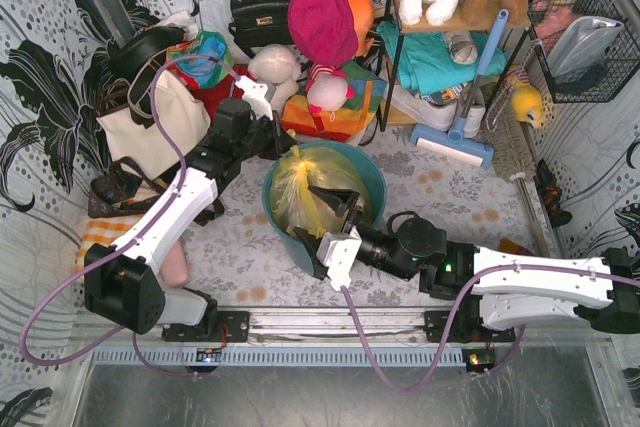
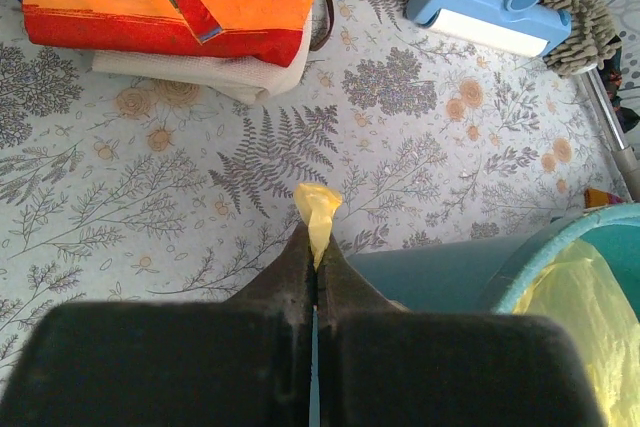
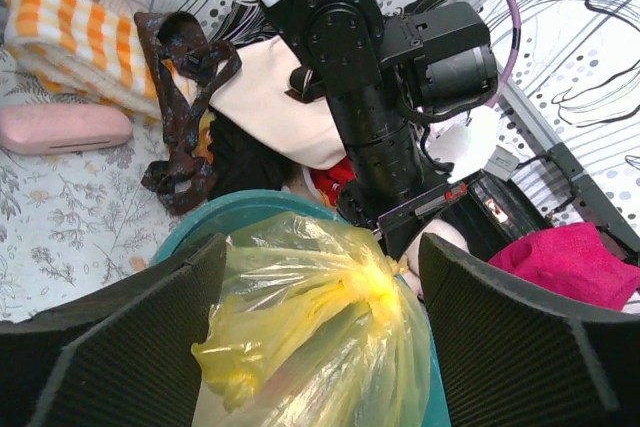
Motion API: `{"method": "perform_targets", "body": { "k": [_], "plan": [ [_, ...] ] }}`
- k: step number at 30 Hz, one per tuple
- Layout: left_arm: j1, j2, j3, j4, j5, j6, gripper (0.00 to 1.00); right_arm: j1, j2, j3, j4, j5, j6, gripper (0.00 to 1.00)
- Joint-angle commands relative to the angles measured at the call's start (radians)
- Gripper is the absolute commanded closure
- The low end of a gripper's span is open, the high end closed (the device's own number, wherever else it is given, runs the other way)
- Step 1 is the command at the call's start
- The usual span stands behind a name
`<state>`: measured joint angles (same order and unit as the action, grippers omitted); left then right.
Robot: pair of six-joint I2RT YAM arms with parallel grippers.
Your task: Tie the trash bag
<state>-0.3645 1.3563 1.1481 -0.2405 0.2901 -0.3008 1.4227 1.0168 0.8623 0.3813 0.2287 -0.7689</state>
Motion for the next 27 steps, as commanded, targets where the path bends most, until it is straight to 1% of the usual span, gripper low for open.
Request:
{"method": "perform_targets", "body": {
  "k": [1,4,8,9,10,12,15,17,19,23,27],
  "plan": [
    [-0.002,-0.028,0.018,0.024,0.024,0.006,1.0,-0.021,0.017,-0.002,0.055,0.001,0.025,0.27],
    [-0.002,-0.033,0.021,0.021,0.027,0.006,1.0,-0.041,0.02,0.056,-0.08,0.009,0.168,0.35],
    [-0.002,-0.041,0.021,0.017,0.024,0.008,1.0,-0.042,0.039,0.172,-0.299,0.085,0.381,0.39],
    [-0.002,-0.043,0.021,0.017,0.023,0.009,1.0,-0.042,0.045,0.198,-0.343,0.114,0.444,0.38],
    [-0.002,-0.043,0.021,0.015,0.024,0.008,1.0,-0.042,0.051,0.223,-0.383,0.15,0.513,0.36],
    [-0.002,-0.046,0.021,0.015,0.023,0.009,1.0,-0.041,0.059,0.271,-0.456,0.234,0.667,0.28],
    [-0.002,-0.045,0.021,0.015,0.024,0.009,1.0,-0.042,0.072,0.333,-0.576,0.313,0.866,0.24],
    [-0.002,-0.043,0.021,0.019,0.027,0.009,1.0,-0.042,0.082,0.362,-0.643,0.322,1.006,0.24],
    [-0.002,-0.038,0.024,0.021,0.03,0.006,1.0,-0.042,0.094,0.379,-0.699,0.324,1.111,0.25],
    [-0.002,-0.031,0.03,0.021,0.035,0.006,1.0,-0.044,0.127,0.416,-0.814,0.299,1.253,0.26],
    [-0.002,-0.029,0.033,0.021,0.035,0.006,1.0,-0.055,0.163,0.431,-0.87,0.234,1.362,0.3]
  ]
}}
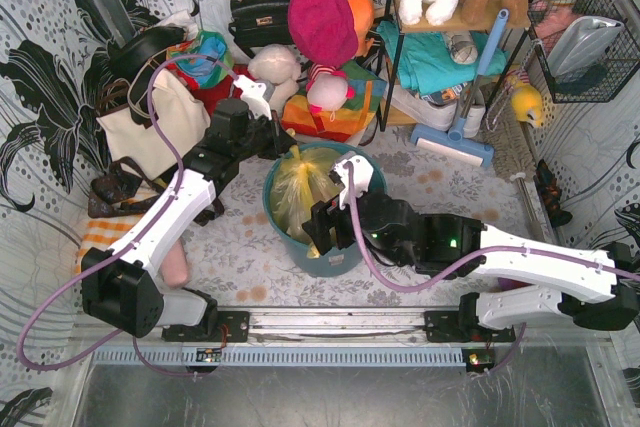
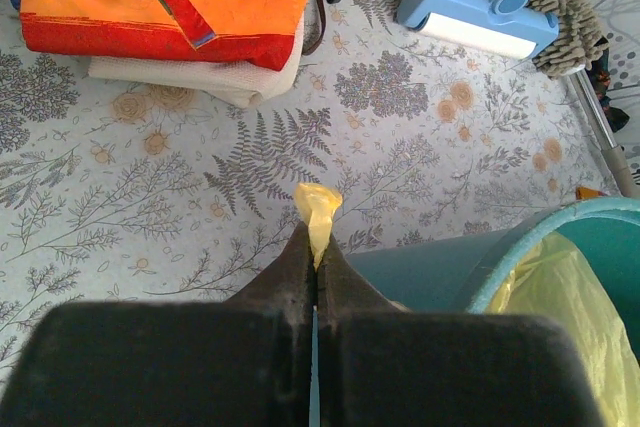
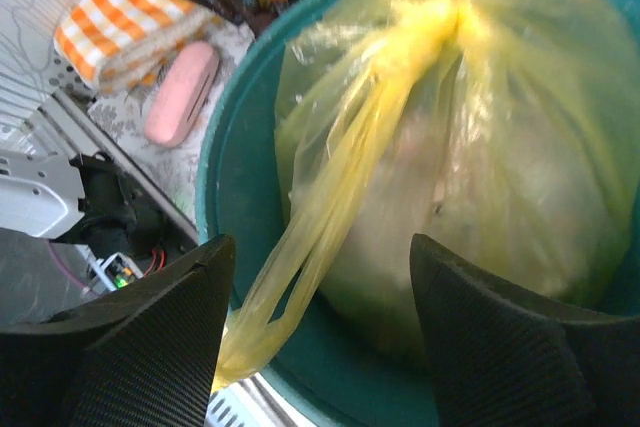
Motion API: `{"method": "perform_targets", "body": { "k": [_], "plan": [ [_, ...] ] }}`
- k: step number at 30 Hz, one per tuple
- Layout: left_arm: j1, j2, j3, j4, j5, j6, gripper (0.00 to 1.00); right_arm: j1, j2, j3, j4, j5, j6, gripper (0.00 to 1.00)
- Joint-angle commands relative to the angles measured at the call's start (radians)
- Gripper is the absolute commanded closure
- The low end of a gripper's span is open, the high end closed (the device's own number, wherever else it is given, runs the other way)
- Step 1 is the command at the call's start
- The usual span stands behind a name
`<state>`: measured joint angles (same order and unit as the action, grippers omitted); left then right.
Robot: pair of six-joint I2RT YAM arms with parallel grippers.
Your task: Tie the trash bag
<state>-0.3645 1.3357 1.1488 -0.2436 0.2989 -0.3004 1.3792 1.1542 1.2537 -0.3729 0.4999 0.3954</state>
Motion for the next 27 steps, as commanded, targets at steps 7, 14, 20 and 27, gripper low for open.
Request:
{"method": "perform_targets", "body": {
  "k": [7,14,20,27],
  "plan": [
    [-0.001,-0.004,0.032,0.031,0.033,0.001,1.0,-0.062,0.054,0.008,-0.081,-0.156,0.292,0.49],
    [-0.002,-0.002,0.037,0.035,0.029,0.004,1.0,-0.091,0.058,0.016,0.005,-0.19,0.256,1.0],
    [-0.001,0.002,0.134,0.026,-0.061,0.038,1.0,-0.094,-0.015,0.005,0.169,-0.171,0.168,1.0],
    [-0.001,0.045,0.358,-0.04,-0.103,0.078,1.0,-0.094,-0.075,0.064,0.268,-0.343,0.098,1.0]
  ]
}}
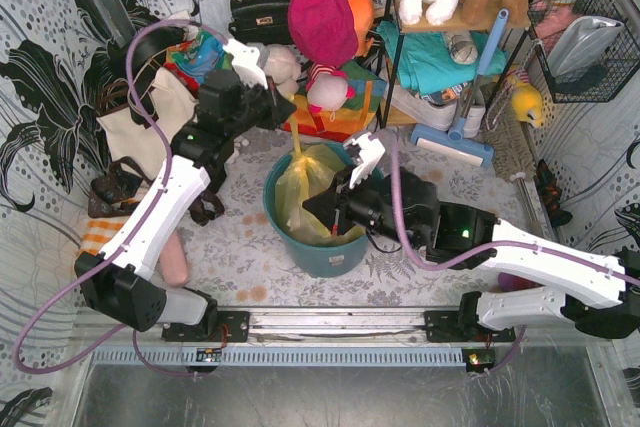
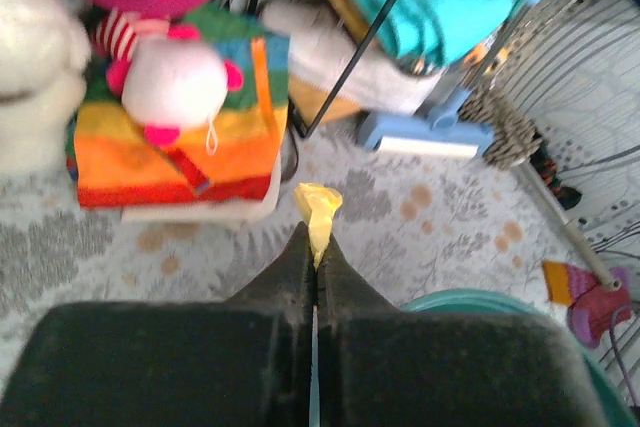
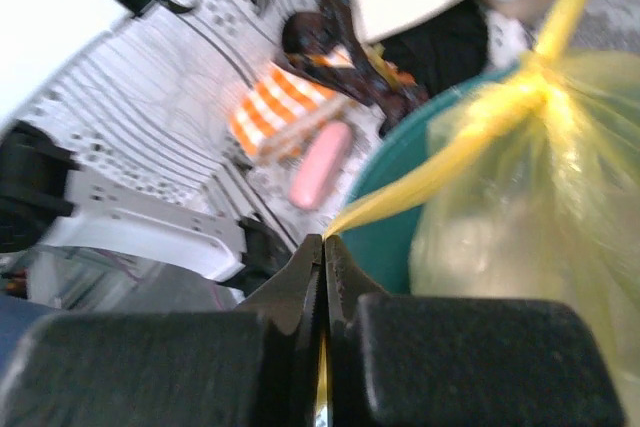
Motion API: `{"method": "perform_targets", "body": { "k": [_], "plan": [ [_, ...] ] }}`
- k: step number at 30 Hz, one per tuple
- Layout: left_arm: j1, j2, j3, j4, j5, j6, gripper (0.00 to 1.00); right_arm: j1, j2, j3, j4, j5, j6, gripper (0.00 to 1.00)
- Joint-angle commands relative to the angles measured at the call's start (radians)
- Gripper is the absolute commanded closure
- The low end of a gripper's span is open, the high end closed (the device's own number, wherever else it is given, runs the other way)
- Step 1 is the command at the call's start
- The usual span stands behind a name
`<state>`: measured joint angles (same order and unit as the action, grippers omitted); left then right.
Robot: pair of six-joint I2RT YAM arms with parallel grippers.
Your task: Tie the trash bag
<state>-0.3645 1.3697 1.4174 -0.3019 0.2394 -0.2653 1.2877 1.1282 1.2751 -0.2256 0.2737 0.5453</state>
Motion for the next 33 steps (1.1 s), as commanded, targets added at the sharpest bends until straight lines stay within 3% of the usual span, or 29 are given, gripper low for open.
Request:
{"method": "perform_targets", "body": {
  "k": [1,9,13,17,19,21,28,33],
  "plan": [
    [-0.001,0.018,0.087,0.018,-0.043,0.044,1.0,-0.002,-0.066,0.017,0.143,-0.152,-0.043,1.0],
    [0.002,0.068,-0.148,0.12,-0.045,0.008,1.0,-0.002,-0.207,-0.385,0.363,-0.293,0.165,1.0],
    [0.002,0.079,-0.161,0.129,-0.03,0.0,1.0,0.005,-0.203,-0.366,0.351,-0.324,0.15,1.0],
    [0.002,0.074,-0.132,0.108,-0.027,0.009,1.0,0.005,-0.19,-0.276,0.219,-0.209,0.145,0.99],
    [0.002,0.073,-0.124,0.096,-0.02,0.009,1.0,0.005,-0.169,-0.225,0.143,-0.129,0.132,0.81],
    [0.001,0.069,-0.129,0.097,-0.019,0.009,1.0,0.005,-0.151,-0.196,0.097,-0.086,0.136,0.69],
    [0.001,0.067,-0.147,0.105,-0.002,-0.001,1.0,0.004,-0.111,-0.135,-0.064,0.083,0.341,0.46],
    [0.002,0.059,-0.142,0.107,0.005,-0.004,1.0,-0.004,-0.046,-0.088,-0.14,0.104,0.41,0.37]
  ]
}}
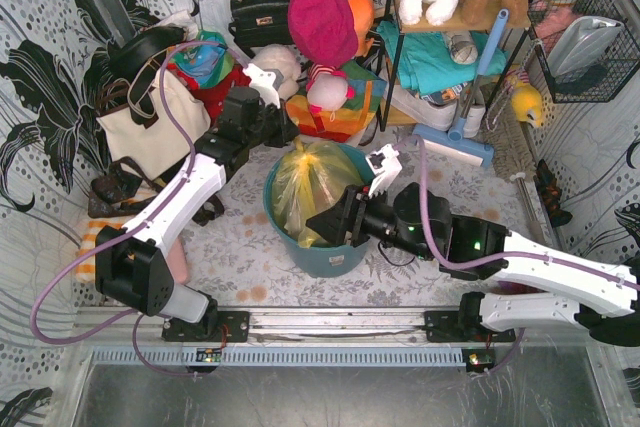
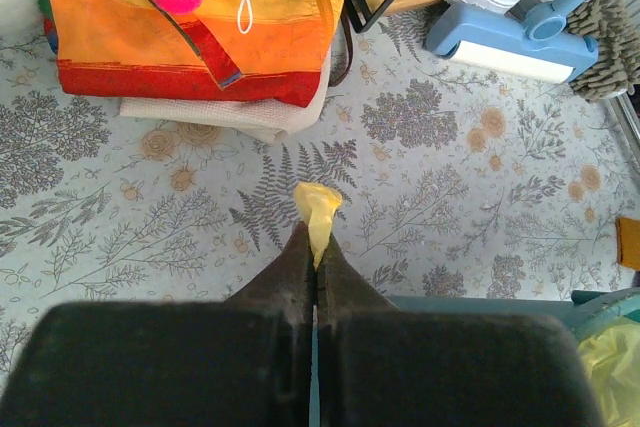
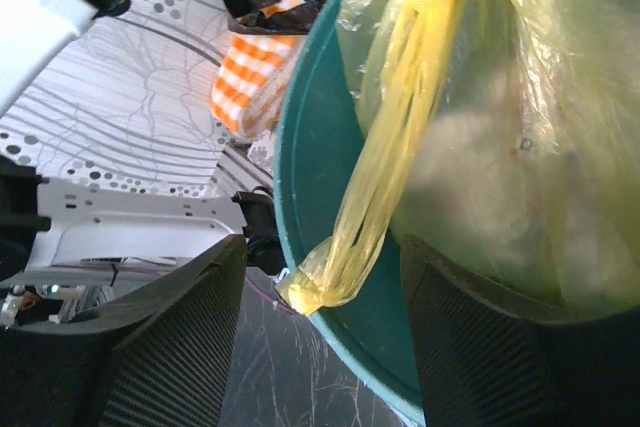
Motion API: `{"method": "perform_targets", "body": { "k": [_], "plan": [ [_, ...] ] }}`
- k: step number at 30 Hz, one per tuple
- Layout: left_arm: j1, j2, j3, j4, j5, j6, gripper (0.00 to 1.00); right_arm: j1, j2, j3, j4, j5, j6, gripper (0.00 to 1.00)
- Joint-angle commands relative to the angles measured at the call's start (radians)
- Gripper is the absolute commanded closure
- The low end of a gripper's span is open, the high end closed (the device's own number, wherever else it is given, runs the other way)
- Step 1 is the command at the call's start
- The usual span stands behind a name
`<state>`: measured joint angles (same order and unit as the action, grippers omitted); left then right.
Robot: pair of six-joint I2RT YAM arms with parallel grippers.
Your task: Tie the trash bag
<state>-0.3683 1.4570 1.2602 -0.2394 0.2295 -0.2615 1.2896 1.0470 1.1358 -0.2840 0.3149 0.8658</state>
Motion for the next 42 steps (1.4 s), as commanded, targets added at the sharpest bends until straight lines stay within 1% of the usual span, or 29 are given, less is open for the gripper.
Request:
{"method": "perform_targets", "body": {
  "k": [1,5,8,9,12,16,20,25,28,30,32,35,37,40,42],
  "plan": [
    [0.005,-0.029,0.018,0.046,0.018,-0.009,1.0,-0.015,0.05,0.051,-0.078,0.049,0.096,0.36],
    [0.006,-0.033,0.025,0.05,0.028,-0.019,1.0,-0.067,0.114,0.043,-0.03,-0.044,0.109,0.35],
    [0.005,-0.042,0.027,0.052,0.041,-0.025,1.0,-0.097,0.155,0.035,0.039,-0.122,0.115,0.4],
    [0.005,-0.045,0.028,0.052,0.042,-0.025,1.0,-0.103,0.169,0.035,0.06,-0.146,0.117,0.45],
    [0.006,-0.057,0.032,0.054,0.048,-0.029,1.0,-0.116,0.207,0.044,0.116,-0.208,0.119,0.66],
    [0.006,-0.071,0.051,0.051,0.054,-0.035,1.0,-0.129,0.197,0.048,0.17,-0.242,0.12,0.99],
    [0.006,-0.078,0.133,0.038,0.065,-0.04,1.0,-0.134,0.138,0.057,0.239,-0.257,0.085,1.0],
    [0.005,-0.065,0.32,-0.01,0.068,-0.033,1.0,-0.134,0.109,0.169,0.258,-0.339,-0.023,1.0],
    [0.005,-0.065,0.362,-0.002,0.089,-0.042,1.0,-0.134,0.084,0.174,0.284,-0.37,-0.034,1.0],
    [0.006,-0.061,0.341,0.003,0.099,-0.042,1.0,-0.134,0.058,0.123,0.288,-0.367,-0.026,1.0],
    [0.005,-0.057,0.281,0.011,0.099,-0.041,1.0,-0.134,0.022,0.037,0.29,-0.35,0.004,1.0],
    [0.005,-0.06,0.13,0.071,0.101,-0.052,1.0,-0.133,-0.024,-0.117,0.322,-0.33,0.077,1.0],
    [0.005,-0.054,0.041,0.116,0.102,-0.055,1.0,-0.133,-0.046,-0.191,0.335,-0.329,0.115,1.0],
    [0.006,-0.036,-0.031,0.153,0.077,-0.036,1.0,-0.133,-0.064,-0.216,0.331,-0.336,0.13,1.0],
    [0.012,-0.015,-0.009,0.129,0.06,-0.009,1.0,-0.133,-0.063,-0.181,0.309,-0.336,0.103,1.0]
  ]
}}
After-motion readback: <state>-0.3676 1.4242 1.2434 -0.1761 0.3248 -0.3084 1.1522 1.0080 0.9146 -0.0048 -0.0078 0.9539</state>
